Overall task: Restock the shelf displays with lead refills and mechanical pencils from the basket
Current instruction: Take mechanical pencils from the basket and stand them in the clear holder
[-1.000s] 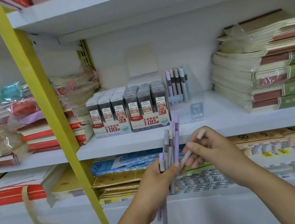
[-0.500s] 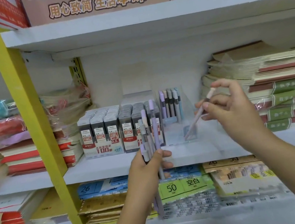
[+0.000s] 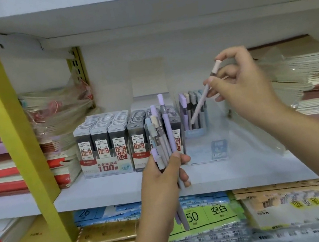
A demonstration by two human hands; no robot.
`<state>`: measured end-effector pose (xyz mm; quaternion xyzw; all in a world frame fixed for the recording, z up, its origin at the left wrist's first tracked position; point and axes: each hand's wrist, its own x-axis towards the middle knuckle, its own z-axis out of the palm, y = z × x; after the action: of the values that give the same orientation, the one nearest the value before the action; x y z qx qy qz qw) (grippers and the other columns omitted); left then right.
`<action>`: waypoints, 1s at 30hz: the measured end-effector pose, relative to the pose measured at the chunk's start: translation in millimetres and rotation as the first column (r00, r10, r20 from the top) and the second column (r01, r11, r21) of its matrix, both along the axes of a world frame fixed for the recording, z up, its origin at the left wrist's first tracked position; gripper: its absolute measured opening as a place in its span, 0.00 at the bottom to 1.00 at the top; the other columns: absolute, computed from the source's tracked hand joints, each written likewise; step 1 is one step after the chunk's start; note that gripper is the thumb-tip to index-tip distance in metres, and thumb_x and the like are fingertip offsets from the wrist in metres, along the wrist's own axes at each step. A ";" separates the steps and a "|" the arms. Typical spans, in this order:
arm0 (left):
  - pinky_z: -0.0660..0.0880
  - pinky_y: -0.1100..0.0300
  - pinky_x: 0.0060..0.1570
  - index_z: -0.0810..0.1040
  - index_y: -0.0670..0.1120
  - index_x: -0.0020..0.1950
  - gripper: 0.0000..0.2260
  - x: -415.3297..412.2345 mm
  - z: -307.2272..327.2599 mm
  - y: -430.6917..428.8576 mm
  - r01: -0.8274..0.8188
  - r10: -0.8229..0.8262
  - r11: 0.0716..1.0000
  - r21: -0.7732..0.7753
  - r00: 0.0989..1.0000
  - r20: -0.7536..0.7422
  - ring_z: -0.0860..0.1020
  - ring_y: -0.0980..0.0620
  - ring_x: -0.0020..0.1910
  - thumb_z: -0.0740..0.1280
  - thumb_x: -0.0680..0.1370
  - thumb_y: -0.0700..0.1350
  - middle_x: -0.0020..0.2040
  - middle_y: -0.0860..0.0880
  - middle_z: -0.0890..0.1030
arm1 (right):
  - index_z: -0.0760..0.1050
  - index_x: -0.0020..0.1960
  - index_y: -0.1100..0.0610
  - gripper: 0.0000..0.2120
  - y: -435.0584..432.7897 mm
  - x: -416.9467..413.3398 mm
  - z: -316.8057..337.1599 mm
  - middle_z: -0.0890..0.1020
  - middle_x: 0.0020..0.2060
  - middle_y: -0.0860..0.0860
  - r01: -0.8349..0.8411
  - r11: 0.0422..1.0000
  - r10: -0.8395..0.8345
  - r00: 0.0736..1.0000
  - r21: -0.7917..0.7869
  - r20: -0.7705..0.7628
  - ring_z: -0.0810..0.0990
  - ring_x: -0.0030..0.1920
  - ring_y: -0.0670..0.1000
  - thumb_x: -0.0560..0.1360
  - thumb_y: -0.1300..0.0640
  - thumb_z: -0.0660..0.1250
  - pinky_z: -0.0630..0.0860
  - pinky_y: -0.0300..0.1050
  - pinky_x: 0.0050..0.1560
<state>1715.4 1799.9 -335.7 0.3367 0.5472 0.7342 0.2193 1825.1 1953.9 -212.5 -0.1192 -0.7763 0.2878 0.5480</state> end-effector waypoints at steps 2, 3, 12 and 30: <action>0.74 0.67 0.31 0.83 0.44 0.48 0.10 -0.1 -0.5 -0.5 -0.002 0.002 1.000 -0.003 1.000 0.005 0.75 0.54 0.27 0.65 0.82 0.47 0.28 0.52 0.78 | 0.65 0.48 0.39 0.19 3.5 -6.0 -5.0 0.83 0.37 0.49 0.063 0.995 -0.069 0.994 0.079 0.087 0.84 0.37 0.48 0.75 0.61 0.69 0.81 0.50 0.39; 0.74 0.67 0.31 0.83 0.45 0.46 0.10 0.0 -0.7 -0.5 -0.003 0.003 1.000 -0.007 1.000 0.005 0.75 0.54 0.27 0.65 0.82 0.48 0.28 0.52 0.78 | 0.65 0.48 0.38 0.19 5.1 -9.0 -8.4 0.83 0.38 0.48 0.089 0.989 -0.106 0.984 0.119 0.142 0.84 0.38 0.49 0.75 0.60 0.69 0.81 0.55 0.42; 0.74 0.70 0.30 0.82 0.43 0.49 0.09 2.5 0.8 -2.6 0.016 -0.016 1.000 0.002 1.000 0.014 0.75 0.55 0.28 0.65 0.82 0.46 0.28 0.54 0.78 | 0.63 0.50 0.41 0.15 12.7 -22.7 -26.0 0.81 0.39 0.46 0.093 0.963 -0.182 0.917 0.251 0.355 0.82 0.37 0.48 0.78 0.58 0.65 0.80 0.54 0.43; 0.79 0.56 0.40 0.85 0.54 0.41 0.12 -0.4 -1.1 -3.9 0.050 -0.050 0.997 -0.053 0.999 0.001 0.76 0.55 0.28 0.66 0.82 0.51 0.28 0.51 0.77 | 0.78 0.62 0.49 0.13 13.0 -29.6 -21.4 0.68 0.47 0.45 0.313 0.813 -0.502 0.804 0.491 0.319 0.69 0.41 0.43 0.79 0.51 0.64 0.68 0.43 0.40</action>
<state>1715.1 1796.0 -336.7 0.3444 0.5578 0.7138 0.2463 1795.5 1966.9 -233.9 -0.2290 -0.8755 -0.0455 0.4231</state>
